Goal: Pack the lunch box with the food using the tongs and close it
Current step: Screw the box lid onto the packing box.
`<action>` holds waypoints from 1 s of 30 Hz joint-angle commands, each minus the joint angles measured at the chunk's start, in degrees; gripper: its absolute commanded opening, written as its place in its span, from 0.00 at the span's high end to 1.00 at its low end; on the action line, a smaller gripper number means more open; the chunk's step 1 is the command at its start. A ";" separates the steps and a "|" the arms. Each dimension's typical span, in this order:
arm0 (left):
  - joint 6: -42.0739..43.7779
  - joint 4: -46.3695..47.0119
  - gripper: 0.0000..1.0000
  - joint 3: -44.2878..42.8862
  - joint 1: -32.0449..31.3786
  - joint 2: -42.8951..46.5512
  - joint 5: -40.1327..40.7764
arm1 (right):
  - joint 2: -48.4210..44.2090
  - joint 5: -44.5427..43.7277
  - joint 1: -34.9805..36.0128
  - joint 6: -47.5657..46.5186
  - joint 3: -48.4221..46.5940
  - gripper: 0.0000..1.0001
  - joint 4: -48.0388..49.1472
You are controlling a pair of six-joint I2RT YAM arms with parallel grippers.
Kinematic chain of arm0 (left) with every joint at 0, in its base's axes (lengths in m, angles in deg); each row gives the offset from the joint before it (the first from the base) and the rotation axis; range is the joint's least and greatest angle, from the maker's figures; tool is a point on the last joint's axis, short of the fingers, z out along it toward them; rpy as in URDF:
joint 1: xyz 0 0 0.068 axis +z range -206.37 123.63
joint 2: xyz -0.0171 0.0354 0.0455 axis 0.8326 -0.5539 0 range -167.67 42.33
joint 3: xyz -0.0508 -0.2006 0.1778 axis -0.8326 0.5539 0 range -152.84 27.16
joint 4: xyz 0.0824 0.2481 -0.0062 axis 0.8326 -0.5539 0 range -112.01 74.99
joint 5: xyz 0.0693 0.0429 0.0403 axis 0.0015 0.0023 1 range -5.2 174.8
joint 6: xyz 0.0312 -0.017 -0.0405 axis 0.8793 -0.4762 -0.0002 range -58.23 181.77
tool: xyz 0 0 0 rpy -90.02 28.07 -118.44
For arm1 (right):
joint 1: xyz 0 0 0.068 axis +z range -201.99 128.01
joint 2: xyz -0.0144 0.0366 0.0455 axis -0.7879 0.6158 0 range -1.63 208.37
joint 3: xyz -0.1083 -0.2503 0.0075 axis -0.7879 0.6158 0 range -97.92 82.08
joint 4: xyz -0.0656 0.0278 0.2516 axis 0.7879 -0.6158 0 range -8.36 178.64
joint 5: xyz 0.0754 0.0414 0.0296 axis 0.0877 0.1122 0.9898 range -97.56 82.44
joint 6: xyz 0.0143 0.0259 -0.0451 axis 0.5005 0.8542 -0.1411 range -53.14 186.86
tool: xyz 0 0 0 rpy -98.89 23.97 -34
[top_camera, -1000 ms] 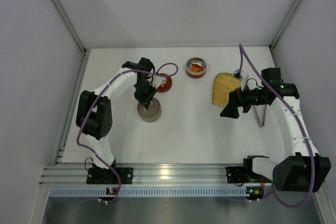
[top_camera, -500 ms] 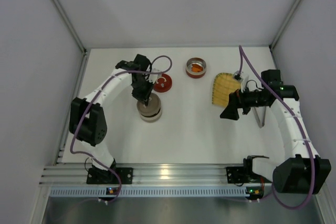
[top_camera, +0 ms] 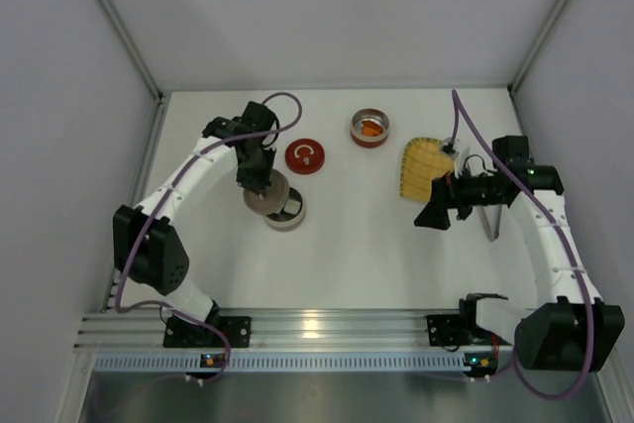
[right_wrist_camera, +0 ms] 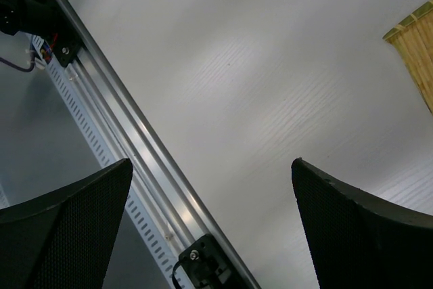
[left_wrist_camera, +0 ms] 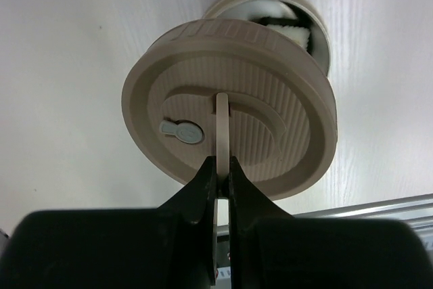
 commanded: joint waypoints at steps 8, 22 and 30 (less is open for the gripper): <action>-5.88 0.13 1.00 1.91 -3.97 -3.29 9.11 | -2.94 1.12 -0.97 3.64 1.55 0.01 5.51; -6.49 -1.53 1.00 -4.42 -10.13 -12.25 11.58 | -6.19 0.85 -0.97 8.92 2.96 0.01 10.52; -5.88 -2.06 1.00 -6.18 -10.40 -15.51 11.84 | -5.84 1.12 -0.97 9.62 3.14 0.01 11.67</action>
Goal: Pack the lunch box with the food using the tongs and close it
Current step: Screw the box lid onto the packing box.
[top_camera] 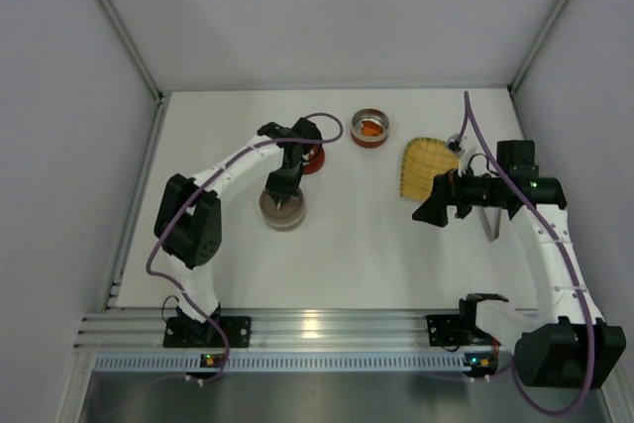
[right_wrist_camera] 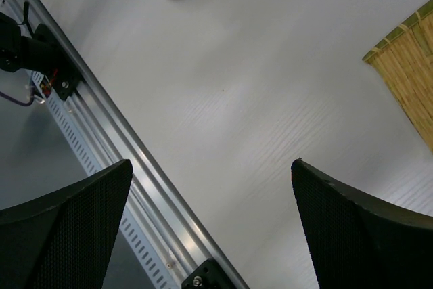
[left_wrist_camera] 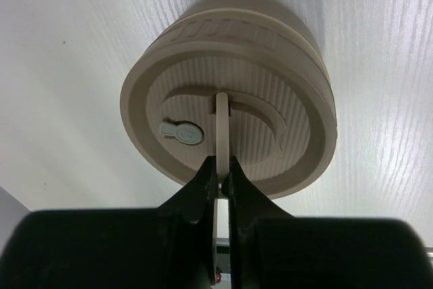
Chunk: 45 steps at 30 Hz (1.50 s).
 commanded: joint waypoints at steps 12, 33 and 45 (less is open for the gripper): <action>0.64 -1.03 1.00 -2.42 -0.23 -1.61 -0.08 | -0.55 1.62 -0.97 0.51 0.23 0.01 4.13; 9.33 -0.33 1.00 2.76 -0.32 -1.79 0.10 | -0.64 1.44 -0.97 -0.54 0.23 0.01 3.25; 29.52 4.94 1.00 11.20 -1.46 4.80 -7.28 | 0.06 1.53 -0.97 -1.42 -0.82 0.01 2.20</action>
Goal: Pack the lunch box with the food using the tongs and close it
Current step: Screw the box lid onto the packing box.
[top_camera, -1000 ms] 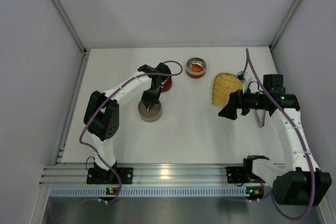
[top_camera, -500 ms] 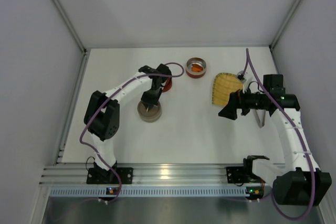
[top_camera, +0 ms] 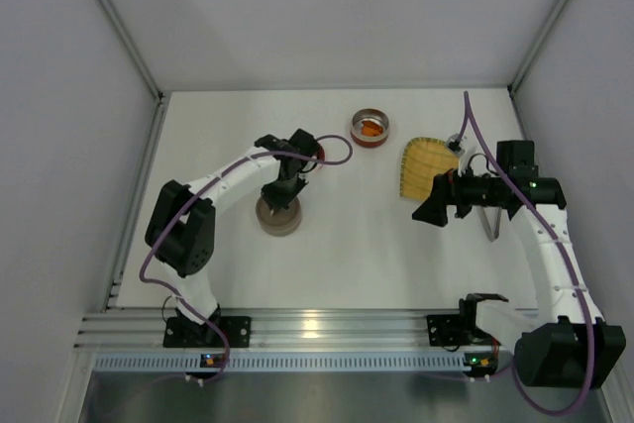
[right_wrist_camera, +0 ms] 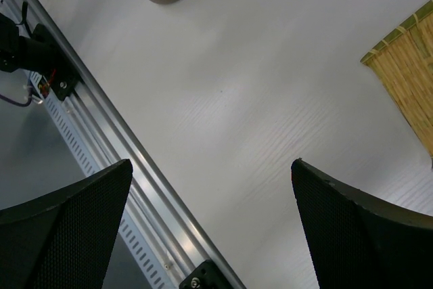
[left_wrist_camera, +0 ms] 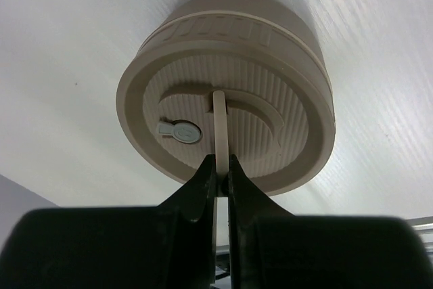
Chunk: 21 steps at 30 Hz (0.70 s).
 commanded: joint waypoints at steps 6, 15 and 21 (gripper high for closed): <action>23.54 4.02 1.00 13.30 -0.31 6.79 -14.69 | 0.85 1.68 -0.97 -3.22 -2.21 0.01 -0.08; 43.15 2.80 1.00 20.78 -1.36 15.49 -20.41 | 1.82 2.30 -0.97 -3.49 -3.35 0.01 -0.87; 47.28 -0.46 1.00 20.52 -2.15 18.22 -23.66 | 1.91 2.65 -0.97 -3.32 -3.35 0.01 -0.96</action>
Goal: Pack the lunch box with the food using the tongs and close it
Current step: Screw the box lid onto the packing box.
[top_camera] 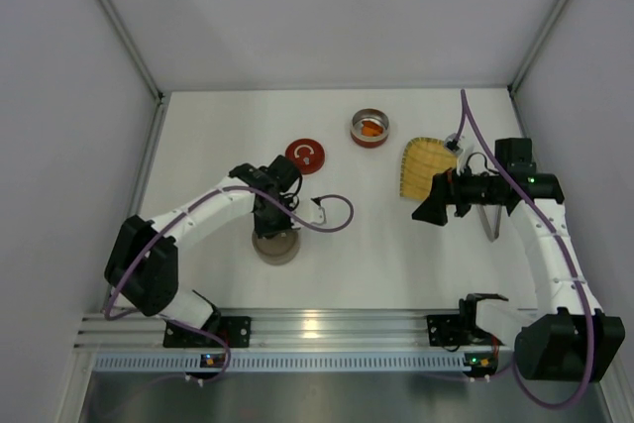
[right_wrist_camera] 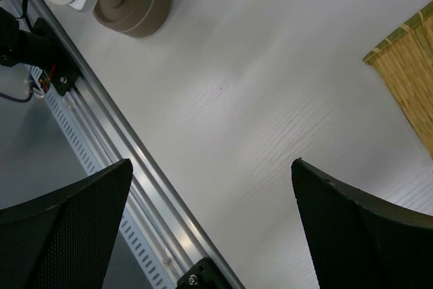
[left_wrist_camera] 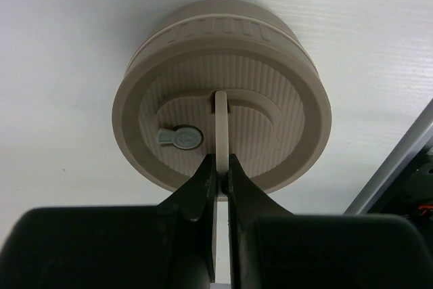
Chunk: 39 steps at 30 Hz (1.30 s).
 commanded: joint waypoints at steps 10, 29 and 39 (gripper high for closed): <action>6.67 -1.13 0.93 8.16 -6.64 6.01 0.40 | -0.28 2.13 -0.97 -1.33 -2.72 0.01 -0.24; -2.39 -11.76 0.77 -8.19 -10.86 9.35 -7.60 | 0.07 2.74 -0.97 -0.01 -2.01 0.01 1.43; -6.78 0.10 0.98 -3.27 -10.86 10.23 2.85 | -1.16 2.74 -0.97 -0.18 -0.96 0.01 1.17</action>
